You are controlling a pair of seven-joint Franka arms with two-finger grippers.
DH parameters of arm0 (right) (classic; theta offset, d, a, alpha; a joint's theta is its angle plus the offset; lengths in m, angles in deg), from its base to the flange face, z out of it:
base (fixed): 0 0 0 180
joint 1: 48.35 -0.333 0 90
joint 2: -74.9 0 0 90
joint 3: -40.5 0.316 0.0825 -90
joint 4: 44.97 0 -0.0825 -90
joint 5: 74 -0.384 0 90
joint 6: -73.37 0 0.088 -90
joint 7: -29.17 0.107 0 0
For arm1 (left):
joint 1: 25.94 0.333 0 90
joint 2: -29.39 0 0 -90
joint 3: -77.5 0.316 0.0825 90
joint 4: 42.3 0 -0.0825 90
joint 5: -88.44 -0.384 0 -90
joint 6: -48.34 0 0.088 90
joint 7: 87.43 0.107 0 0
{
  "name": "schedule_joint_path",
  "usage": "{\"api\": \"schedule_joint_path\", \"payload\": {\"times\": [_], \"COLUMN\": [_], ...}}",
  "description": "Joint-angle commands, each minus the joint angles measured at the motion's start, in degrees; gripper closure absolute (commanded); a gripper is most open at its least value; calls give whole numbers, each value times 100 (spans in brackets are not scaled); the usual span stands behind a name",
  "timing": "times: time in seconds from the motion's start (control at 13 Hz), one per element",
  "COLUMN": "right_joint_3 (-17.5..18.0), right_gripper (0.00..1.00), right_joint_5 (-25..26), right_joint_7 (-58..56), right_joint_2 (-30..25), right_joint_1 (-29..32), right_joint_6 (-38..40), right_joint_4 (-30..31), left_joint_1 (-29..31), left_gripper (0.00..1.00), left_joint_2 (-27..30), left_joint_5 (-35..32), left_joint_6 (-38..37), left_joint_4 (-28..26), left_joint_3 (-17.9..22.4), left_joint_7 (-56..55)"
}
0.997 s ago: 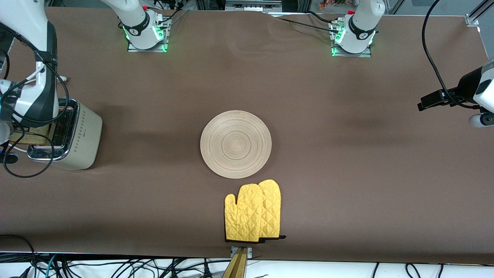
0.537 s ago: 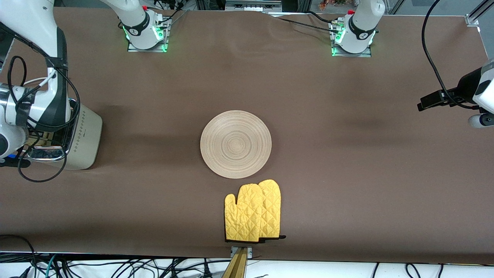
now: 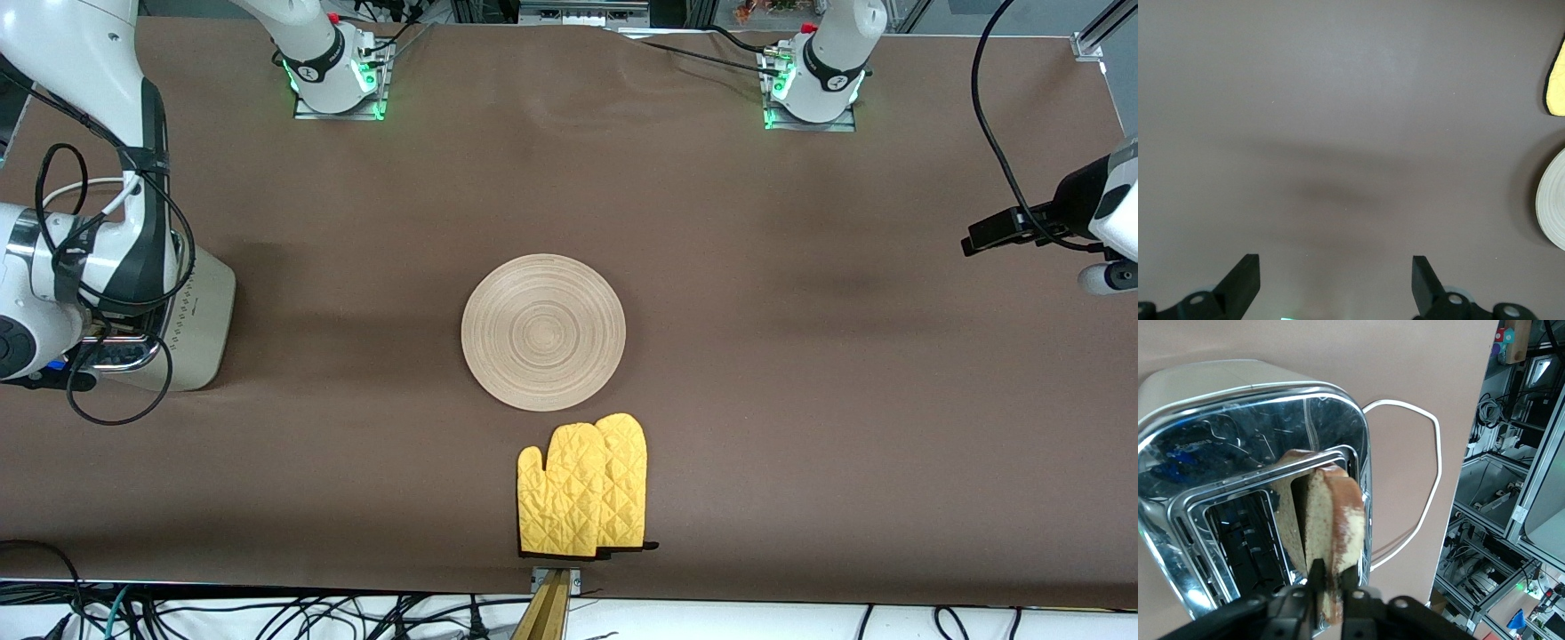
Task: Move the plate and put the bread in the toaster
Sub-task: 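Lower the bread into the toaster slot with the right gripper, then open the right gripper and raise it off the toaster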
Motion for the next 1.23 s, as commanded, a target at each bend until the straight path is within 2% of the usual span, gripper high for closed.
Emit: {"api": "schedule_joint_path", "payload": {"times": [0.0,0.23,0.69,0.77,1.0,1.15], "right_joint_3": [-32,-23,-14,-15,-15,-23], "right_gripper": [0,0,0,0,0,0], "right_joint_5": [-230,-239,-266,-422,-1379,-1916], "right_joint_7": [-215,-392,-953,-989,-981,-981], "right_joint_2": [19,-51,-718,-815,-912,-930], "right_joint_1": [109,57,-276,-417,-672,-743], "right_joint_6": [-155,-50,731,942,1417,1471], "right_joint_4": [-84,-355,-760,-857,-1155,-1218], "left_joint_1": [15,23,15,15,15,15], "left_gripper": [0,0,0,0,0,0], "left_joint_2": [18,18,18,9,9,9], "left_joint_5": [135,135,135,135,126,135], "left_joint_6": [-36,-45,-45,-45,-36,-36], "left_joint_4": [1,1,1,1,1,1], "left_joint_3": [-14,-5,-14,-14,-5,-5], "left_joint_7": [-80,-71,-71,-80,-80,-80]}}
